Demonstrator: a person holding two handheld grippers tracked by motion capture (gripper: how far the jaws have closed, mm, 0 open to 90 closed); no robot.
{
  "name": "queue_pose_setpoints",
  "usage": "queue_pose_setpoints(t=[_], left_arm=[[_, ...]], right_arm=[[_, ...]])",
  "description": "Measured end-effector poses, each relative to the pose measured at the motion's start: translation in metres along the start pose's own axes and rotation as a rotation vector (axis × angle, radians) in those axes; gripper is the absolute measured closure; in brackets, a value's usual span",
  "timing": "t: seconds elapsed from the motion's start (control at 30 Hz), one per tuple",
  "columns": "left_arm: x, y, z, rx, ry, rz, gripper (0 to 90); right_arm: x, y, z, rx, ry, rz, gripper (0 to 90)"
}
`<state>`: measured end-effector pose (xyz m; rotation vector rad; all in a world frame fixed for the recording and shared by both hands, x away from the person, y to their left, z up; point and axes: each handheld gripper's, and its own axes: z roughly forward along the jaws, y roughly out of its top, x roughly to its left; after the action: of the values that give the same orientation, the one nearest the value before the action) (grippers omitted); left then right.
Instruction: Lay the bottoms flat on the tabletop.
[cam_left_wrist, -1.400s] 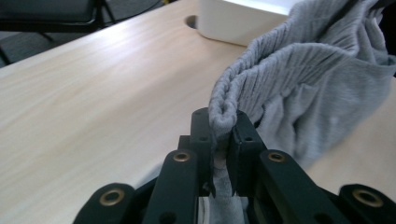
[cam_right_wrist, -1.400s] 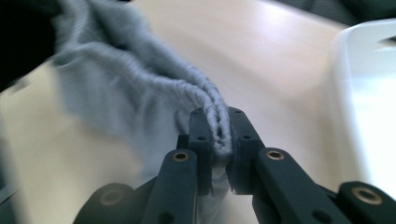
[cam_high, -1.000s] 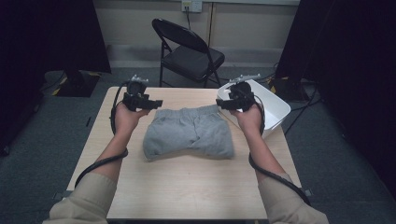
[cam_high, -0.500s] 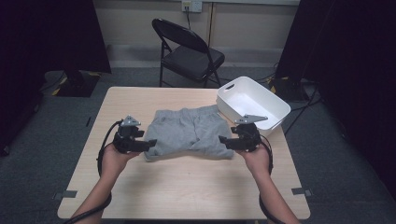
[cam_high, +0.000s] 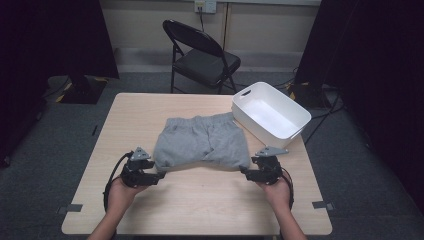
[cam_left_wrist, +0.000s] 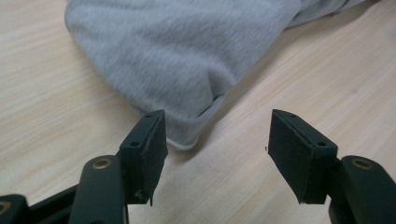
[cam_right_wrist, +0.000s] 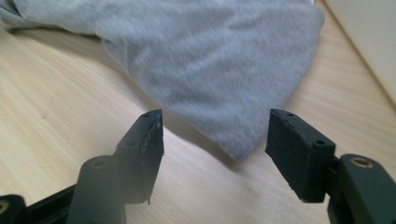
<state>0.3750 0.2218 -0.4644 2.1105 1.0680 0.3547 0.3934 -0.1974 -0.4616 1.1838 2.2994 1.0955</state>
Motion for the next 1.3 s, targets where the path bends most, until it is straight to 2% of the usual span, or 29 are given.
queue_pose_setpoints(t=[0.13,0.23,0.33,0.43,0.53,0.6,0.77,0.83,0.9,0.93,1.1,1.13,1.17,1.23,1.27,1.3], left_arm=[[0.001,-0.003,0.005,0.018,0.025,0.051,36.1],[0.003,-0.006,0.01,0.027,0.038,0.047,36.1],[0.004,-0.011,0.015,0.031,0.065,0.063,37.1],[0.003,-0.013,0.02,0.026,0.063,0.059,37.0],[0.002,-0.014,0.022,0.014,0.075,0.095,33.3],[0.001,-0.017,0.024,0.02,0.081,0.125,33.3],[0.004,-0.018,0.028,-0.017,0.088,0.145,28.3],[0.006,-0.02,0.029,-0.032,0.094,0.137,24.1],[0.01,-0.022,0.032,-0.046,0.07,0.066,21.0],[0.011,-0.021,0.032,-0.038,0.065,0.046,21.7],[0.009,-0.021,0.033,-0.04,0.074,0.043,20.7],[0.008,-0.021,0.033,-0.053,0.077,0.048,22.4],[0.007,-0.021,0.032,-0.059,0.074,0.059,27.8],[0.005,-0.021,0.032,-0.067,0.079,0.08,33.3],[0.004,-0.021,0.031,-0.066,0.069,0.088,38.9],[0.003,-0.021,0.031,-0.069,0.081,0.101,43.4]], right_arm=[[0.0,-0.011,0.01,0.016,-0.006,-0.005,37.6],[-0.001,-0.017,0.016,0.031,-0.012,-0.008,38.6],[-0.003,-0.02,0.018,0.023,-0.021,0.006,40.7],[-0.004,-0.024,0.023,0.031,-0.042,0.001,40.3],[-0.007,-0.025,0.026,0.036,-0.065,-0.02,39.9],[-0.008,-0.025,0.028,0.03,-0.05,-0.018,40.3],[-0.008,-0.025,0.032,0.005,-0.024,-0.035,43.3],[-0.009,-0.025,0.032,0.001,-0.03,-0.029,45.6],[-0.009,-0.024,0.032,0.001,-0.036,-0.031,46.2],[-0.008,-0.024,0.032,0.0,-0.037,-0.029,46.4],[-0.009,-0.024,0.033,-0.002,-0.038,-0.024,50.6],[-0.009,-0.024,0.033,-0.003,-0.036,-0.024,56.4],[-0.009,-0.024,0.032,-0.007,-0.029,-0.027,60.5],[-0.009,-0.024,0.032,-0.009,-0.029,-0.026,62.3],[-0.009,-0.024,0.032,-0.009,-0.028,-0.022,64.7],[-0.01,-0.024,0.032,-0.009,-0.028,-0.018,66.5]])
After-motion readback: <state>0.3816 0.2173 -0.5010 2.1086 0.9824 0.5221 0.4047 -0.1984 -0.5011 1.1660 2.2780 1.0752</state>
